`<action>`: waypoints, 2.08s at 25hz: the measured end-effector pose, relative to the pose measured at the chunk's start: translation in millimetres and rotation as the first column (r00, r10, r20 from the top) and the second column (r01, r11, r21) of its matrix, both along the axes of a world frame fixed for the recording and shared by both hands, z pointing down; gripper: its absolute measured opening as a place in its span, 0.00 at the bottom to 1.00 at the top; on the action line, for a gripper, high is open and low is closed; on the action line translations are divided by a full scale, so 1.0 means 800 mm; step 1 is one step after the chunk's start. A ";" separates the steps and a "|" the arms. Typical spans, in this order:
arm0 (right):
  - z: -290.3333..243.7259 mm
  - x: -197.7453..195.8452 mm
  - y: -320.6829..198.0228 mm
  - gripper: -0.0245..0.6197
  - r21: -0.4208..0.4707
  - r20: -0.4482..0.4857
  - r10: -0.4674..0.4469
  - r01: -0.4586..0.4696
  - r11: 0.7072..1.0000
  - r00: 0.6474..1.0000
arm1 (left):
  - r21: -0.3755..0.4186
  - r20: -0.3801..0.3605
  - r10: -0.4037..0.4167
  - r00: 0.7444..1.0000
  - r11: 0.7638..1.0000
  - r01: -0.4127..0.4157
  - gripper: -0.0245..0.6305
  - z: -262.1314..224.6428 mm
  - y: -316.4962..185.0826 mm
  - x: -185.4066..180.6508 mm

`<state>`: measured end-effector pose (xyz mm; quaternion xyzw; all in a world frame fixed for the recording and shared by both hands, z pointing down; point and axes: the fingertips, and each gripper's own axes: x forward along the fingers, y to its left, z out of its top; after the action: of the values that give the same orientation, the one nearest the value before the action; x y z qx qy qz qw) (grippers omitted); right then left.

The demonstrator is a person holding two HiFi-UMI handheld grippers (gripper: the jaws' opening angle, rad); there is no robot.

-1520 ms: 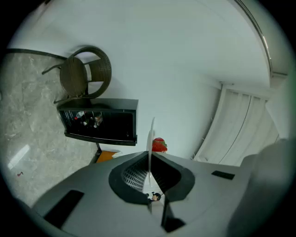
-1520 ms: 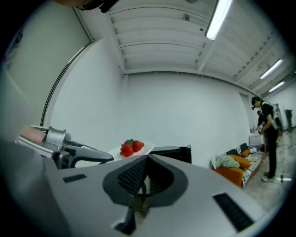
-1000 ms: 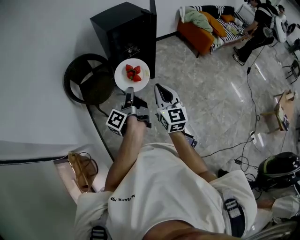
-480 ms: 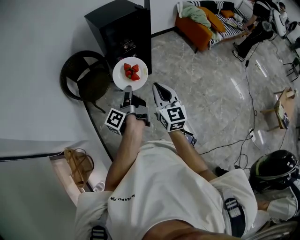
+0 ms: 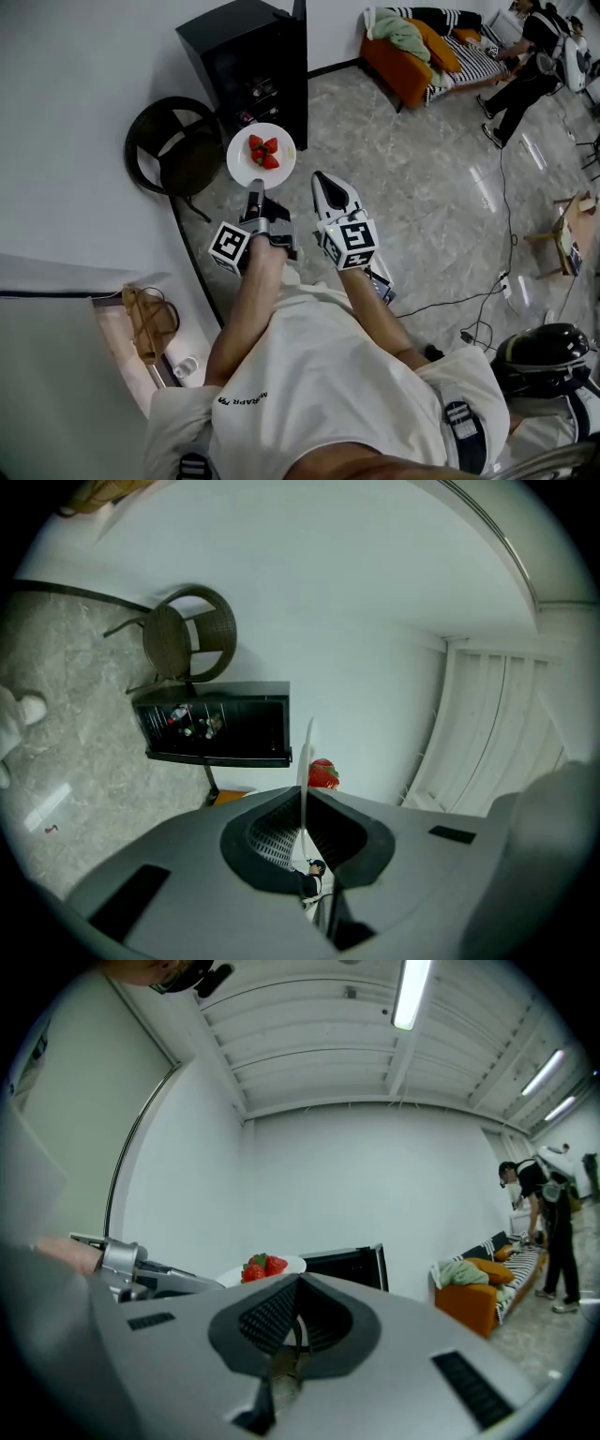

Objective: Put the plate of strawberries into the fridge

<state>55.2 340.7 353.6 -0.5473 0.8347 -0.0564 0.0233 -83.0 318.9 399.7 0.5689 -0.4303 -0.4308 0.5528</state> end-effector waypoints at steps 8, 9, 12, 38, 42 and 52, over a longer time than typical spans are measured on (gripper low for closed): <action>0.015 -0.010 -0.013 0.06 -0.028 -0.010 -0.024 0.024 0.999 1.000 | -0.035 -0.004 0.020 1.000 0.999 -0.020 0.06 0.019 -0.013 0.006; 0.017 -0.011 -0.015 0.06 -0.026 -0.012 -0.025 0.025 0.999 1.000 | -0.036 -0.007 0.022 1.000 0.999 -0.022 0.06 0.024 -0.015 0.006; 0.018 -0.015 -0.017 0.06 -0.004 -0.022 -0.025 0.025 1.000 0.999 | -0.025 -0.014 0.027 1.000 0.999 -0.027 0.06 0.035 -0.019 0.005; 0.060 0.009 -0.191 0.06 -0.039 -0.047 -0.055 0.053 0.998 0.997 | -0.082 -0.002 0.034 0.999 0.996 -0.034 0.06 0.087 -0.195 0.044; 0.058 0.016 -0.233 0.06 -0.051 -0.040 -0.040 0.038 0.998 0.998 | -0.088 -0.008 0.053 0.999 0.995 -0.053 0.06 0.084 -0.236 0.055; 0.042 0.009 -0.347 0.06 -0.060 -0.040 -0.053 0.050 0.997 0.998 | -0.091 -0.013 0.048 0.999 0.995 -0.049 0.06 0.067 -0.337 0.045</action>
<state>62.3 63.1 387.1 -0.5272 0.8468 -0.0702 -0.0117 -46.8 49.2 453.5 0.5512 -0.4327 -0.4001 0.5907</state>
